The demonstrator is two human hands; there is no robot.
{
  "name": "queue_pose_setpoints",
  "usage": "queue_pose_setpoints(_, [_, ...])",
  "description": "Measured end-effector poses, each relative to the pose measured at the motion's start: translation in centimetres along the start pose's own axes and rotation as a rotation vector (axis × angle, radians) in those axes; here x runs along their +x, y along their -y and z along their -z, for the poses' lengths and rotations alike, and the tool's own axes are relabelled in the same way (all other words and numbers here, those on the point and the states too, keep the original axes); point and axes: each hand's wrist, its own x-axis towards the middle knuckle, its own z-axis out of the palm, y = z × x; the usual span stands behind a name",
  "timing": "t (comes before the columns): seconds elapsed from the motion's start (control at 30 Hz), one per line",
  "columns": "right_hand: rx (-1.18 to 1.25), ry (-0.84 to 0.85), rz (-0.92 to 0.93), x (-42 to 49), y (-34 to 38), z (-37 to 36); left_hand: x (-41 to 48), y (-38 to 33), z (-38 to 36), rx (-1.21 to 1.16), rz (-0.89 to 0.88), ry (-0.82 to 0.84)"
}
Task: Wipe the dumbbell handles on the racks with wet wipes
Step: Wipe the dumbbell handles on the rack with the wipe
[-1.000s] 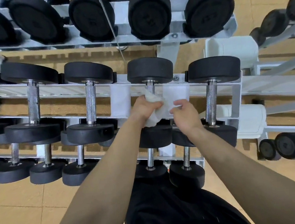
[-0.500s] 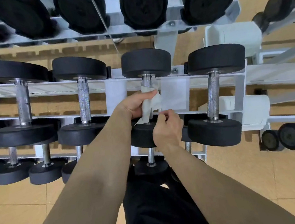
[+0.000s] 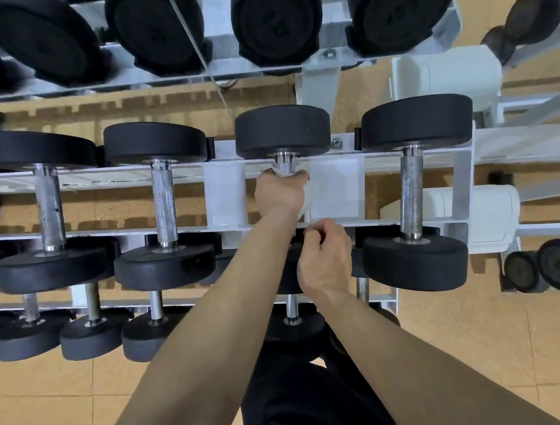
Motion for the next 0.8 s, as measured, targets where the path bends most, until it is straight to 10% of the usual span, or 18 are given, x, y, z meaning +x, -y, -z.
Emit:
queue_pose_setpoints(0.37, [0.026, 0.001, 0.026, -0.2, 0.1, 0.1, 1.1, 1.9, 5.5, 0.04, 0.193, 0.875])
queue_pose_setpoints(0.53, [0.03, -0.002, 0.034, -0.1, -0.1, 0.0, 1.2, 2.5, 5.9, 0.16, 0.201, 0.749])
queue_pose_setpoints(0.8, [0.032, -0.002, 0.007, 0.2, -0.5, -0.4, 1.3, -0.7, 1.9, -0.279, 0.077, 0.279])
